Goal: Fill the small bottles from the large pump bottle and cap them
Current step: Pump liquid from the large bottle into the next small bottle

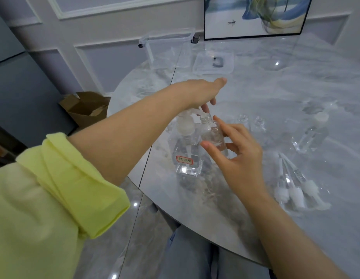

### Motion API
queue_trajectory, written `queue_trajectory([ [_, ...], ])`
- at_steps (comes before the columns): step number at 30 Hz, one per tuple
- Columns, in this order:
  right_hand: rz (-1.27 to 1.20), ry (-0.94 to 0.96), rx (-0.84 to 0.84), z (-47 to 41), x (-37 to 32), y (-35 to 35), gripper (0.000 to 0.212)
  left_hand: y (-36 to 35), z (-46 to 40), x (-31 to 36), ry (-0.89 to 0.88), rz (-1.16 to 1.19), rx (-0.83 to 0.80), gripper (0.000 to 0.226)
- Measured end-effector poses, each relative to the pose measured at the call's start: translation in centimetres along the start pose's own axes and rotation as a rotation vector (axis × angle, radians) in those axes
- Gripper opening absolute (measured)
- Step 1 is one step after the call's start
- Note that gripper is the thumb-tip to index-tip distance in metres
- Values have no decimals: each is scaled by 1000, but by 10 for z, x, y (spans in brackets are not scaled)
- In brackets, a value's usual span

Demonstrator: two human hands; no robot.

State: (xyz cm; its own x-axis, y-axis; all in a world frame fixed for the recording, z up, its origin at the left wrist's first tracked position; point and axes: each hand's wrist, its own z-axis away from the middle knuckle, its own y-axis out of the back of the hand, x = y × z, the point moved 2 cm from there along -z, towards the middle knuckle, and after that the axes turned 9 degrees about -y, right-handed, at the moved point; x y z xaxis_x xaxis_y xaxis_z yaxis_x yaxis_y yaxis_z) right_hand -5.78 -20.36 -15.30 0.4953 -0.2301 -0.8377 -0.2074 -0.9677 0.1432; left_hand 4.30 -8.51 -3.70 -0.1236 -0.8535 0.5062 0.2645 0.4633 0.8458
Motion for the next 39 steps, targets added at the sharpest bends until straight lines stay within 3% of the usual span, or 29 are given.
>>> queue_trajectory([
  [39, -37, -50, -20, 1, 0, -2, 61, -4, -4, -2, 20, -62, 24, 71],
])
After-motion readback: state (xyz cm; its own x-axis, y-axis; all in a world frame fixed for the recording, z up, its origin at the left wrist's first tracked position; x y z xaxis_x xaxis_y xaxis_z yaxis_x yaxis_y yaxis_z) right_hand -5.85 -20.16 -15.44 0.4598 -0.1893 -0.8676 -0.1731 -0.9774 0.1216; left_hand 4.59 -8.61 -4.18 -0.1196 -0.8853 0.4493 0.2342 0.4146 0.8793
